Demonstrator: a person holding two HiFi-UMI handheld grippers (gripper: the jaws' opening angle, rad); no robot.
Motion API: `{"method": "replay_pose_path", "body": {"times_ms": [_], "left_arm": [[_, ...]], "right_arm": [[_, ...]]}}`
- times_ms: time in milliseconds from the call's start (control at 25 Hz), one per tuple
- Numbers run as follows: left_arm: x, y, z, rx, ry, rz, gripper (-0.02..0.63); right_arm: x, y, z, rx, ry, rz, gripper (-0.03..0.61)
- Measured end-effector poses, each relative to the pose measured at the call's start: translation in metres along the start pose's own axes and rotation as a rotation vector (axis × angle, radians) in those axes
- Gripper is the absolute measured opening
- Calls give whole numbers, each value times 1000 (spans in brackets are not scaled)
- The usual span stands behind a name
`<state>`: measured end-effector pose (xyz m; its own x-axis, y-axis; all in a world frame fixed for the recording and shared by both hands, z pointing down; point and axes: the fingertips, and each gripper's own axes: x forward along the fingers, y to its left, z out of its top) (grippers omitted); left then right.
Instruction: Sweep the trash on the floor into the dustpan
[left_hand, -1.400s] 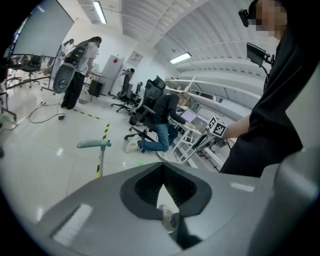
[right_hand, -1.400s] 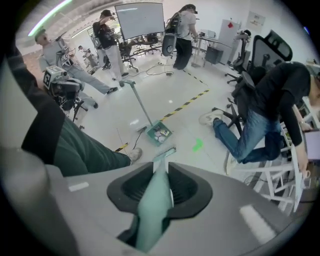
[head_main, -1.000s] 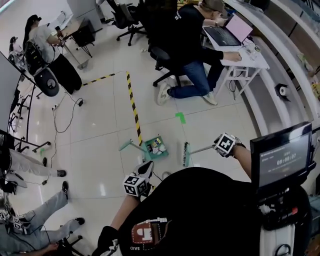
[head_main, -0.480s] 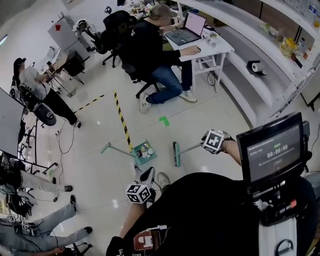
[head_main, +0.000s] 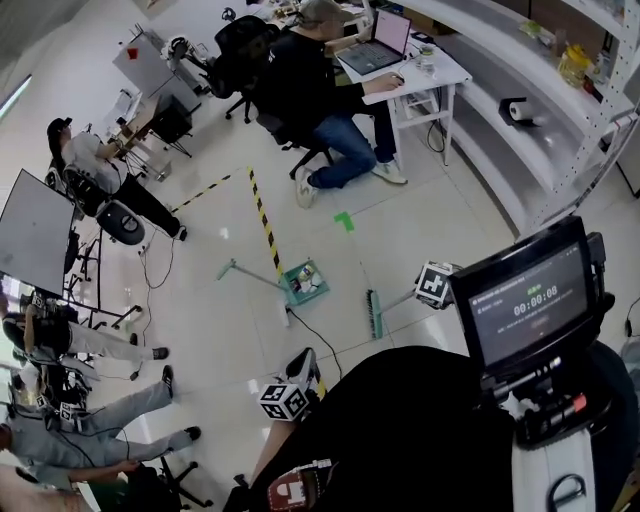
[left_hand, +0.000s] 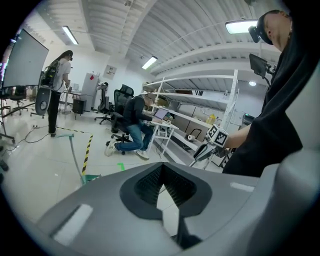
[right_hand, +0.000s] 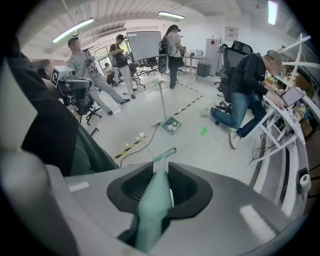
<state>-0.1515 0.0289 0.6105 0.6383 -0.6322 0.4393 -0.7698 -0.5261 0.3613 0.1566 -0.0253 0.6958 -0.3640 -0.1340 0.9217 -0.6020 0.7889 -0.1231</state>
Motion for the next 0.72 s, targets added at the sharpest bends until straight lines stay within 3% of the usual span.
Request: {"method": "replay_pose_path", "body": {"times_ms": [280, 720], "left_arm": [[-31, -12, -23, -17, -23, 33, 0], [-203, 19, -116, 5, -9, -83, 0]], "right_arm": [[22, 40, 1, -29, -5, 51, 89], [23, 226, 11, 52, -20, -46, 89]]}}
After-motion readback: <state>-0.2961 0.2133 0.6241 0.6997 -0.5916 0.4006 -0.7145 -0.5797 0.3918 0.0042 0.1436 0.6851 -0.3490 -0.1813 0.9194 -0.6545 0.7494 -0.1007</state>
